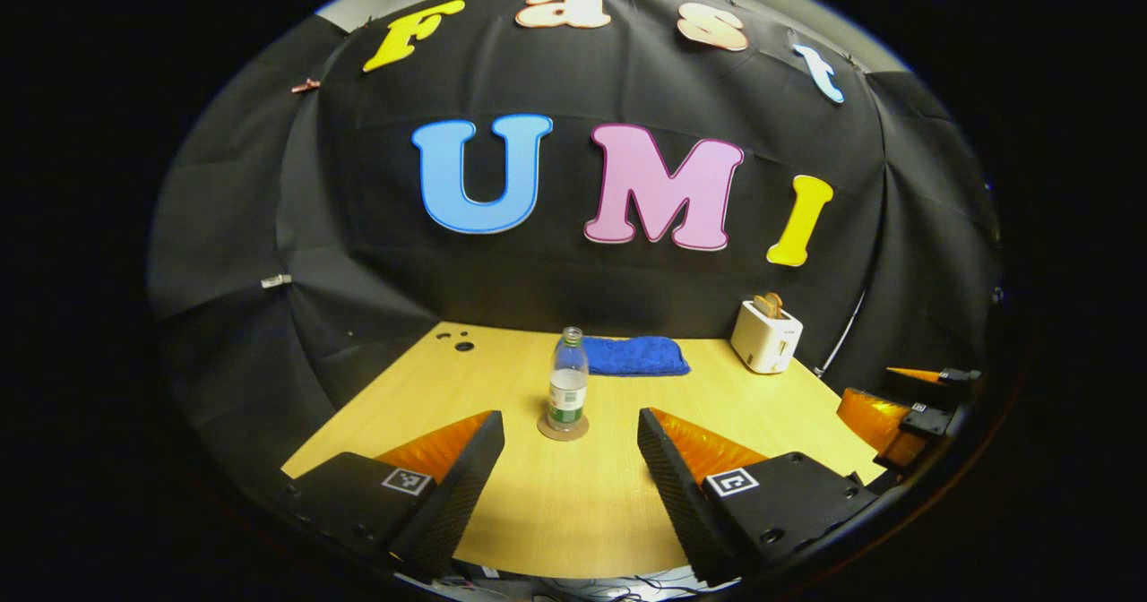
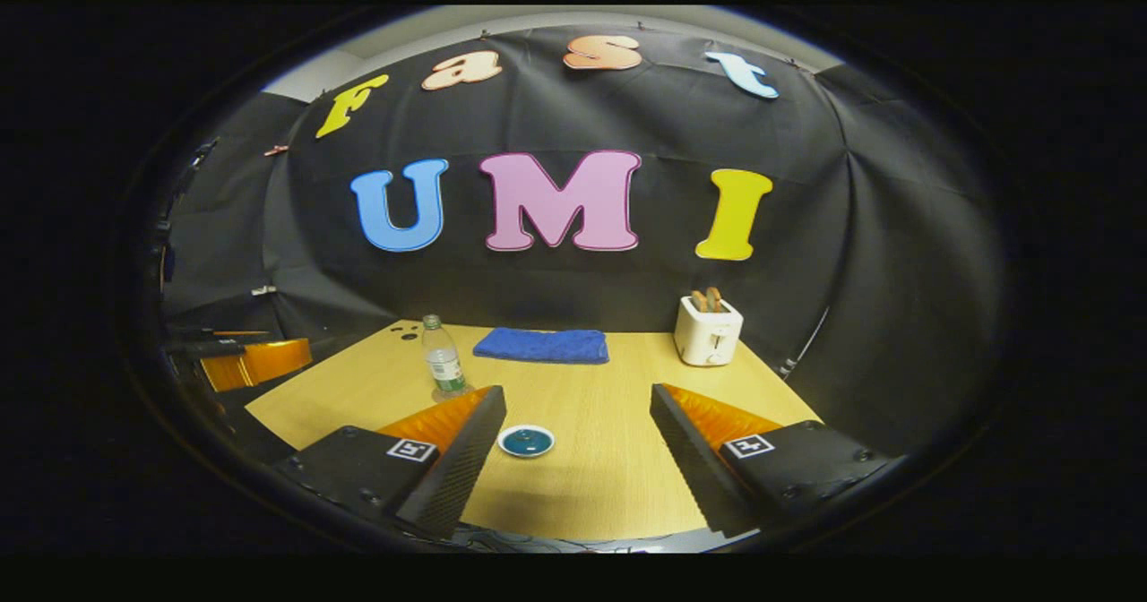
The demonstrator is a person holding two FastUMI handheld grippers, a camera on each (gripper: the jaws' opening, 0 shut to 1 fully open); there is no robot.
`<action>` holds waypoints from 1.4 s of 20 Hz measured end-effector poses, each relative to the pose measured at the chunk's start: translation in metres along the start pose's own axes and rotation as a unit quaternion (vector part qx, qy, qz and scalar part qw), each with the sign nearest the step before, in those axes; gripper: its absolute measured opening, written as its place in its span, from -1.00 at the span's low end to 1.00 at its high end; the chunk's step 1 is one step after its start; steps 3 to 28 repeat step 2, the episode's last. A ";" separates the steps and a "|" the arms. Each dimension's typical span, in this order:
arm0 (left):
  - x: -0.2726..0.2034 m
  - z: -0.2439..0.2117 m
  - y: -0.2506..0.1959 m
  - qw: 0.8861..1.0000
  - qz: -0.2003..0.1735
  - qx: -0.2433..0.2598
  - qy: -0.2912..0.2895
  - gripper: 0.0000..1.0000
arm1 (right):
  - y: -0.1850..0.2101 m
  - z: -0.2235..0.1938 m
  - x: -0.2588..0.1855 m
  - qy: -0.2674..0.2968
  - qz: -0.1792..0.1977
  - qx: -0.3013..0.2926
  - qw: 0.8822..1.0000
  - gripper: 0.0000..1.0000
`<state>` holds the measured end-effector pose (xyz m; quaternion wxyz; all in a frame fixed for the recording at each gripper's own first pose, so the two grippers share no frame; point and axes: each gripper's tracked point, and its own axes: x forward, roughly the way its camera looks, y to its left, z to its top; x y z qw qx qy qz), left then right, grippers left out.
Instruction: Open the teacup lid with one hand, grasp the water bottle and pour water into the teacup with the other hand; after pouring, place the water bottle on the coaster and then close the teacup lid.
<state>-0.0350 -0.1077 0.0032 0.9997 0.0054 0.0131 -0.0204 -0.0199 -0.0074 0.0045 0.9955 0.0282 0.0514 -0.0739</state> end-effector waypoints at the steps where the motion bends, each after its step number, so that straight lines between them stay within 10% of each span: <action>1: 0.000 -0.004 0.000 1.000 -0.009 0.002 0.003 0.91 | 0.007 0.002 0.000 -0.002 0.003 0.002 1.000 1.00; 28: 0.002 -0.006 -0.003 1.000 -0.026 0.006 0.009 0.91 | 0.016 0.003 0.001 -0.006 0.008 0.005 1.000 1.00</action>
